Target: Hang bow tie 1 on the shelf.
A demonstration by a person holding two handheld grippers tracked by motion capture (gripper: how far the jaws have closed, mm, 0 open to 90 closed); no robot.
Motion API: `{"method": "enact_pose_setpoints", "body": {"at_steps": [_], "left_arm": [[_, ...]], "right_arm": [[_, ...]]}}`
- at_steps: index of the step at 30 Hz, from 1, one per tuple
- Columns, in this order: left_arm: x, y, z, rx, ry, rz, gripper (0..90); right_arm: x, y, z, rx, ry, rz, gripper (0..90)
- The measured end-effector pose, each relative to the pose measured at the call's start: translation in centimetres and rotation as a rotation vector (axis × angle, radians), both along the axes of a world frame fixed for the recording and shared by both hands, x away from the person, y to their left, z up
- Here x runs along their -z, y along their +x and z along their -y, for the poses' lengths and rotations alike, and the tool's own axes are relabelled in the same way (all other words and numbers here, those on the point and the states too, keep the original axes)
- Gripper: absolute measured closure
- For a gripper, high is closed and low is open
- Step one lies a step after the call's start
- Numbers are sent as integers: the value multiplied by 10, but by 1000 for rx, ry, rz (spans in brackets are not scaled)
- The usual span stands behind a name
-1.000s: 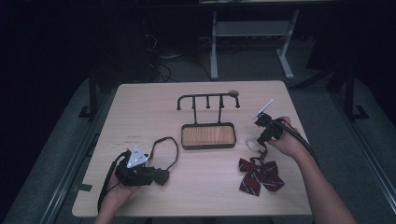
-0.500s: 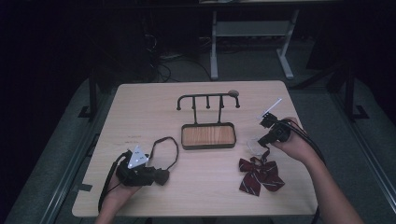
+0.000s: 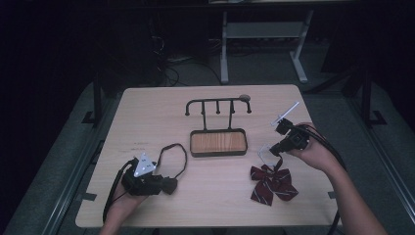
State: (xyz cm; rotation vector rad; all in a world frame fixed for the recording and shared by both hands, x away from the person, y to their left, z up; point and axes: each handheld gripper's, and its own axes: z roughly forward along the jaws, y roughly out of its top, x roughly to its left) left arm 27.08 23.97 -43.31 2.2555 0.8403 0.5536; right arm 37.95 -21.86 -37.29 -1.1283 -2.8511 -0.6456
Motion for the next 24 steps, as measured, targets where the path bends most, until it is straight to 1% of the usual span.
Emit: {"method": "enact_pose_setpoints", "body": {"at_steps": [1, 5, 7, 13, 17, 21, 24], "left_arm": [[0, 0, 0, 5, 8, 0, 305], [0, 0, 0, 5, 2, 8, 305], [0, 0, 0, 6, 2, 10, 305], [-1, 0, 1, 7, 3, 9, 305], [-1, 0, 1, 9, 4, 10, 305], [-1, 0, 1, 11, 7, 12, 305], [-1, -1, 1, 7, -1, 8, 305]], "right_arm": [[-2, -1, 0, -7, 4, 4, 854], [-12, -4, 1, -38, 32, 5, 854], [-15, -4, 1, -51, 51, -3, 854], [-26, -7, 0, -89, 60, -4, 854], [-32, -10, -3, -110, 67, 7, 854], [-43, -11, -5, -123, 79, 17, 854], [-50, -11, -6, -132, 83, 27, 854]]}}
